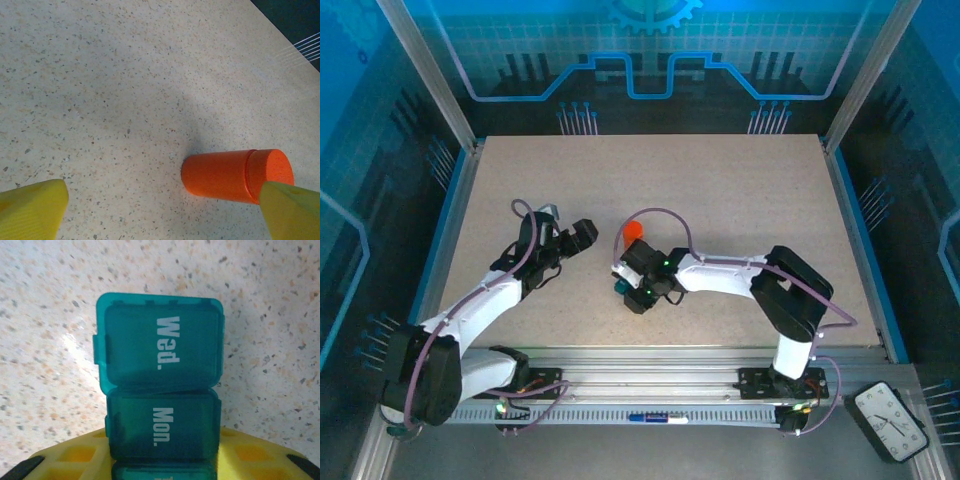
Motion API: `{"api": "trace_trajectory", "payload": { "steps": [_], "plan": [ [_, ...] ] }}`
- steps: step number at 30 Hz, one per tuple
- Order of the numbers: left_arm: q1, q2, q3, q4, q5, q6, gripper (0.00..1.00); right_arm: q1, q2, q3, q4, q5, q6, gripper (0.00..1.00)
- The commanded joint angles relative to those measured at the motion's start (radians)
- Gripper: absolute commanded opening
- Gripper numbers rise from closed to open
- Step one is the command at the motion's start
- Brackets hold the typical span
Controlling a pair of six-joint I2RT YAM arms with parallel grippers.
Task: Sort the pills into containers
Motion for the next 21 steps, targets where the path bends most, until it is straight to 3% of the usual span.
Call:
{"api": "trace_trajectory", "payload": {
  "steps": [1, 4, 7, 10, 21],
  "plan": [
    [0.006, -0.002, 0.003, -0.004, 0.029, -0.018, 0.99, 0.001, 0.031, 0.015, -0.039, 0.04, -0.06, 0.44],
    [0.005, 0.01, 0.005, 0.004, 0.041, -0.023, 0.99, -0.009, 0.04, 0.01, -0.039, 0.042, -0.061, 0.47],
    [0.005, 0.018, 0.004, 0.014, 0.051, -0.025, 0.99, -0.015, 0.04, 0.007, -0.052, 0.055, -0.046, 0.65],
    [0.005, 0.021, 0.003, 0.023, 0.057, -0.029, 0.99, -0.02, 0.039, 0.007, -0.086, 0.093, -0.019, 0.73],
    [0.005, 0.033, 0.034, 0.033, 0.106, -0.032, 0.99, -0.118, 0.004, 0.044, -0.277, 0.28, 0.11, 0.72]
  ]
}}
